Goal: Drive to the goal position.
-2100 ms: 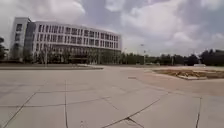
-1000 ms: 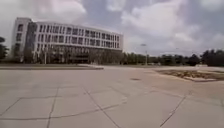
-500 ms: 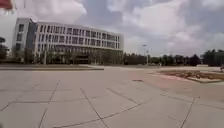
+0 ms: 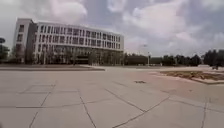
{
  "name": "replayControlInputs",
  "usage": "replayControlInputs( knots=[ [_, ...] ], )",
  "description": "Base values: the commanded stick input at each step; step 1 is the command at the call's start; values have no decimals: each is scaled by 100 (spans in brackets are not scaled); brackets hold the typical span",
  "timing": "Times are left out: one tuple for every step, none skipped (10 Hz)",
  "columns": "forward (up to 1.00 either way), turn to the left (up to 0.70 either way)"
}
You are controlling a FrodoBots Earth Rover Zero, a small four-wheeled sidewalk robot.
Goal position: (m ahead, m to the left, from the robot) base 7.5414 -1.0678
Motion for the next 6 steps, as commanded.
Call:
replayControlInputs(
  knots=[
    [50,-2],
    [50,-2],
    [50,-2],
    [50,-2],
    [50,-2],
    [50,-2]
  ],
)
